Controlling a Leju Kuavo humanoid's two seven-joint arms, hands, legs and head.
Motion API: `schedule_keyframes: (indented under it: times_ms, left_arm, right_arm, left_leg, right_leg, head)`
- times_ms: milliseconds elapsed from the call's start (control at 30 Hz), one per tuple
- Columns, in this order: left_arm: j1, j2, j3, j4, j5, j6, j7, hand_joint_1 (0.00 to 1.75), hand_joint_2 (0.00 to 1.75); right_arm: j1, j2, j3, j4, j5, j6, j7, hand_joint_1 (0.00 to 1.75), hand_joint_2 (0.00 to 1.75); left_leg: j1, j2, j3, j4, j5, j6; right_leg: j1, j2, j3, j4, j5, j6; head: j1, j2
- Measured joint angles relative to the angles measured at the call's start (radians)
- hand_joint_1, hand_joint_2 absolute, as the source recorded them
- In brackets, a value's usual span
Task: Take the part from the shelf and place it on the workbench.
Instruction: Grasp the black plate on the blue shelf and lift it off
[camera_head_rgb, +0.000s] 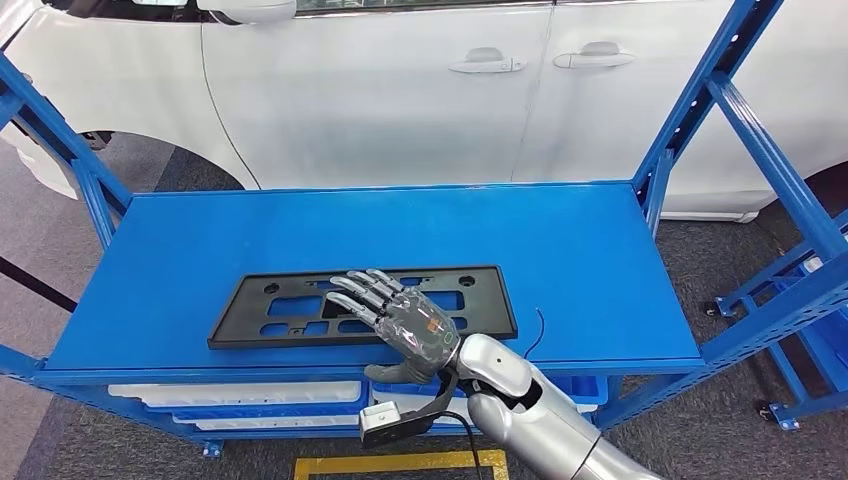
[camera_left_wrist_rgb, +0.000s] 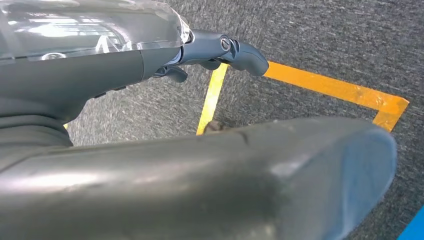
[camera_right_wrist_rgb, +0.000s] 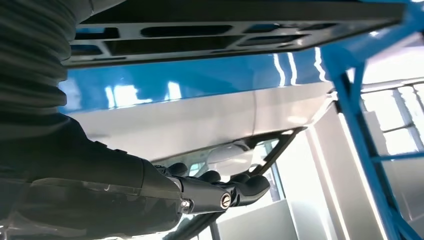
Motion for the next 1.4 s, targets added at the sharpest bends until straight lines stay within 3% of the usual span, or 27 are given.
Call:
schedule_keyframes:
  times_ms: [67,100,167,233,333,400,433,500,533,567,600,633,667,733,767,900,967,1033,1067,1100,1133,1233,1300,1400]
  left_arm:
    - [0.001,0.0,0.0,0.0,-0.001,0.001,-0.001,0.0,0.0]
    - [0.002,0.0,0.0,0.0,-0.001,0.002,-0.001,0.0,0.0]
    - [0.001,0.0,0.0,0.0,-0.001,0.002,-0.001,0.0,0.0]
    - [0.0,0.0,0.0,0.0,-0.001,0.002,-0.002,0.0,0.0]
    - [-0.001,0.0,0.0,0.0,0.0,0.002,-0.004,0.0,0.0]
    - [0.001,-0.001,0.0,0.0,0.002,0.002,-0.004,0.0,0.0]
    - [0.0,-0.001,0.0,0.0,0.002,0.002,-0.004,0.0,0.0]
    - [0.0,-0.002,0.0,0.0,0.003,0.002,-0.004,0.0,0.0]
    - [0.0,-0.002,0.0,0.0,0.004,0.002,-0.004,0.0,0.0]
    - [0.001,-0.002,0.0,0.0,0.004,0.002,-0.005,0.0,0.0]
    - [0.001,-0.002,0.0,0.0,0.004,0.002,-0.005,0.0,0.0]
    - [0.001,-0.002,0.0,0.0,0.004,0.002,-0.006,0.0,0.0]
    - [0.001,-0.003,0.0,0.0,0.004,0.002,-0.006,0.0,0.0]
    - [0.001,-0.004,0.0,0.0,0.005,0.001,-0.008,0.0,0.0]
    - [0.0,-0.004,0.0,0.0,0.005,0.001,-0.009,0.0,0.0]
    - [0.0,-0.003,0.0,0.0,0.006,0.0,-0.012,0.0,0.0]
    - [0.0,-0.002,0.0,0.0,0.006,-0.001,-0.013,0.0,0.0]
    - [0.001,-0.002,0.0,0.0,0.006,-0.002,-0.014,0.0,0.0]
    - [0.002,-0.002,0.0,0.0,0.006,-0.002,-0.014,0.0,0.0]
    - [0.003,-0.002,0.0,0.0,0.006,-0.002,-0.014,0.0,0.0]
    - [0.004,-0.002,0.0,0.0,0.006,-0.002,-0.014,0.0,0.0]
    - [0.002,-0.001,0.0,0.0,0.004,-0.002,-0.014,0.0,0.0]
    - [0.001,0.0,0.0,0.0,0.003,-0.001,-0.014,0.0,0.0]
    - [0.003,0.001,0.0,0.0,0.002,-0.001,-0.014,0.0,0.0]
  right_arm:
    - [-0.005,0.003,0.014,0.026,0.064,-0.031,0.028,0.0,1.75]
    - [-0.008,0.007,0.02,0.038,0.088,-0.041,0.038,0.0,1.75]
    - [-0.018,0.02,0.029,0.056,0.122,-0.05,0.05,0.0,1.75]
    - [-0.032,0.034,0.04,0.07,0.141,-0.05,0.056,0.0,1.75]
    - [-0.051,0.052,0.053,0.091,0.149,-0.043,0.061,0.0,1.75]
    - [-0.063,0.06,0.059,0.103,0.153,-0.037,0.062,0.0,1.75]
    - [-0.069,0.062,0.063,0.11,0.155,-0.034,0.062,0.0,1.75]
    - [-0.079,0.065,0.073,0.126,0.159,-0.026,0.06,0.0,1.75]
    - [-0.082,0.066,0.078,0.136,0.16,-0.023,0.059,0.0,1.75]
    - [-0.083,0.067,0.082,0.147,0.162,-0.021,0.057,0.0,1.75]
    - [-0.086,0.069,0.087,0.157,0.163,-0.02,0.055,0.0,1.75]
    - [-0.09,0.072,0.091,0.166,0.165,-0.021,0.053,0.0,1.75]
    - [-0.095,0.075,0.094,0.173,0.169,-0.021,0.052,0.0,1.75]
    - [-0.109,0.083,0.1,0.186,0.182,-0.022,0.053,0.0,1.75]
    - [-0.116,0.088,0.104,0.195,0.191,-0.023,0.054,0.0,1.75]
    - [-0.138,0.113,0.124,0.237,0.226,-0.026,0.068,0.0,1.75]
    - [-0.148,0.13,0.134,0.258,0.239,-0.029,0.077,0.0,1.75]
    - [-0.153,0.141,0.144,0.28,0.25,-0.033,0.086,0.0,1.75]
    - [-0.153,0.144,0.149,0.292,0.257,-0.036,0.091,0.0,1.75]
    - [-0.153,0.147,0.152,0.303,0.264,-0.041,0.097,0.0,1.75]
    - [-0.155,0.15,0.155,0.312,0.27,-0.046,0.103,0.0,1.75]
    - [-0.17,0.164,0.163,0.345,0.299,-0.064,0.131,0.0,1.75]
    - [-0.185,0.172,0.168,0.373,0.319,-0.074,0.15,0.0,1.75]
    - [-0.198,0.181,0.171,0.404,0.333,-0.078,0.162,0.0,1.75]
  left_leg:
    - [0.0,0.0,-0.048,0.092,-0.023,-0.002]
    - [0.0,0.0,-0.044,0.08,-0.004,-0.001]
    - [0.0,0.0,0.014,-0.045,0.068,0.007]
    - [-0.004,0.0,0.072,-0.168,0.112,0.017]
    - [-0.008,-0.003,0.086,-0.203,0.116,0.032]
    - [-0.004,-0.003,0.089,-0.211,0.122,0.044]
    - [-0.002,-0.003,0.09,-0.215,0.124,0.049]
    - [-0.002,-0.002,0.09,-0.216,0.125,0.055]
    - [-0.002,-0.002,0.09,-0.216,0.125,0.056]
    - [-0.003,-0.003,0.09,-0.214,0.124,0.056]
    - [-0.003,-0.003,0.09,-0.213,0.123,0.055]
    - [-0.003,-0.004,0.091,-0.211,0.122,0.054]
    - [-0.003,-0.004,0.092,-0.209,0.119,0.052]
    - [-0.006,-0.004,0.092,-0.203,0.114,0.044]
    - [-0.008,-0.004,0.091,-0.201,0.112,0.039]
    - [-0.005,-0.004,0.085,-0.189,0.1,0.017]
    - [-0.002,-0.004,0.052,-0.111,0.053,0.007]
    - [0.0,-0.004,-0.014,0.026,-0.008,-0.001]
    - [0.001,-0.004,-0.039,0.075,-0.021,-0.003]
    - [0.001,-0.004,-0.048,0.089,-0.015,-0.004]
    - [0.001,-0.003,-0.036,0.06,0.011,-0.003]
    - [-0.001,-0.004,0.059,-0.141,0.104,0.007]
    - [-0.006,-0.005,0.085,-0.198,0.116,0.019]
    - [-0.004,-0.006,0.085,-0.205,0.122,0.038]
  right_leg:
    - [0.002,0.0,0.001,0.0,-0.001,-0.001]
    - [0.003,0.001,0.002,0.001,-0.001,-0.001]
    - [0.003,0.003,0.007,0.001,-0.003,0.001]
    - [0.007,0.005,0.008,0.003,-0.006,0.007]
    - [0.008,0.006,0.005,0.003,-0.006,0.023]
    - [0.007,0.005,-0.001,0.022,-0.022,0.034]
    - [0.007,0.005,-0.017,0.059,-0.045,0.039]
    - [0.002,0.005,-0.077,0.186,-0.111,0.045]
    - [0.0,0.005,-0.108,0.25,-0.134,0.048]
    - [-0.001,0.005,-0.127,0.287,-0.139,0.05]
    - [-0.002,0.004,-0.128,0.284,-0.125,0.05]
    - [-0.002,0.004,-0.112,0.246,-0.096,0.049]
    - [-0.002,0.004,-0.08,0.177,-0.057,0.046]
    - [0.001,0.003,-0.022,0.055,-0.012,0.037]
    - [0.002,0.003,-0.008,0.021,-0.004,0.032]
    - [0.003,0.004,-0.004,0.005,-0.001,0.01]
    - [0.0,0.003,0.0,-0.001,0.002,0.001]
    - [0.001,0.002,0.0,-0.001,0.001,-0.002]
    - [0.001,0.002,0.0,0.0,0.001,-0.003]
    - [0.002,0.002,0.0,0.0,0.001,-0.003]
    - [0.002,0.002,0.002,0.0,0.0,-0.002]
    - [0.005,0.004,0.007,0.002,-0.004,0.006]
    - [0.008,0.005,0.004,0.004,-0.004,0.015]
    - [0.006,0.005,0.0,0.012,-0.011,0.032]
  head:
    - [0.0,0.0]
    - [0.0,0.0]
    - [0.0,0.0]
    - [0.0,0.0]
    - [0.0,0.0]
    - [0.0,0.0]
    - [0.0,0.0]
    - [0.0,0.0]
    - [0.0,0.0]
    - [0.0,0.0]
    - [0.0,0.0]
    - [0.0,0.0]
    - [0.0,0.0]
    - [0.0,0.0]
    - [0.0,0.0]
    - [0.0,0.0]
    - [0.0,0.0]
    - [0.0,0.0]
    - [0.0,0.0]
    - [0.0,0.0]
    - [0.0,0.0]
    - [0.0,0.0]
    - [0.0,0.0]
    - [0.0,0.0]
